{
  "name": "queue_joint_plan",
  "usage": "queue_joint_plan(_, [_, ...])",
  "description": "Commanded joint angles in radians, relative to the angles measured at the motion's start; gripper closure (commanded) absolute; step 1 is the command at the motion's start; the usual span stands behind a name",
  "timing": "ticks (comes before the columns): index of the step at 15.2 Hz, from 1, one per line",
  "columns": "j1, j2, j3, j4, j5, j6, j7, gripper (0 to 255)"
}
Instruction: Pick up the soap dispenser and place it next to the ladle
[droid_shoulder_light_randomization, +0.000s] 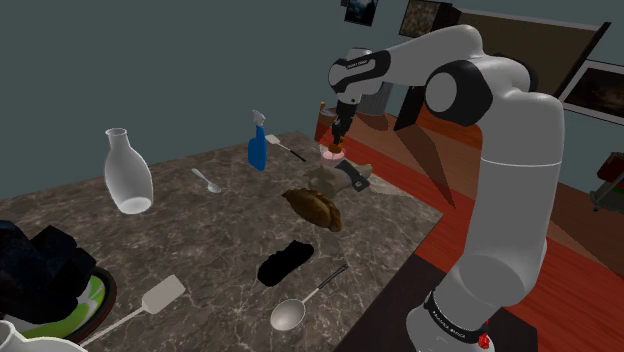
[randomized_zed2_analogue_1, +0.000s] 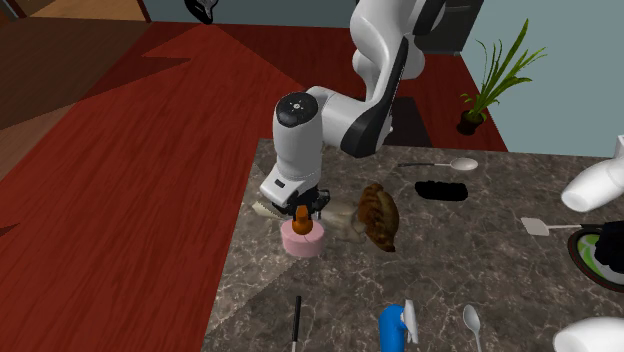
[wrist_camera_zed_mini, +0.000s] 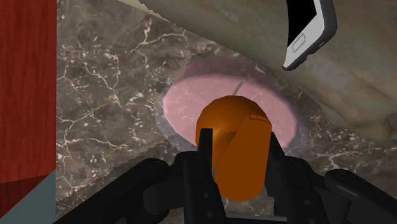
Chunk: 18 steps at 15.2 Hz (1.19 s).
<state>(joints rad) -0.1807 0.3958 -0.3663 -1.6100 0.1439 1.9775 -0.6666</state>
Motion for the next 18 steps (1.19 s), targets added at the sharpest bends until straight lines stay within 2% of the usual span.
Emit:
queue_joint_plan(1, [0.0, 0.001, 0.0, 0.0, 0.0, 0.0, 0.0, 255])
queue_joint_plan(4, [0.0, 0.0, 0.0, 0.0, 0.0, 0.0, 0.0, 255])
queue_joint_plan(18, [-0.004, -0.031, -0.009, 0.145, -0.016, -0.174, 0.012, 255])
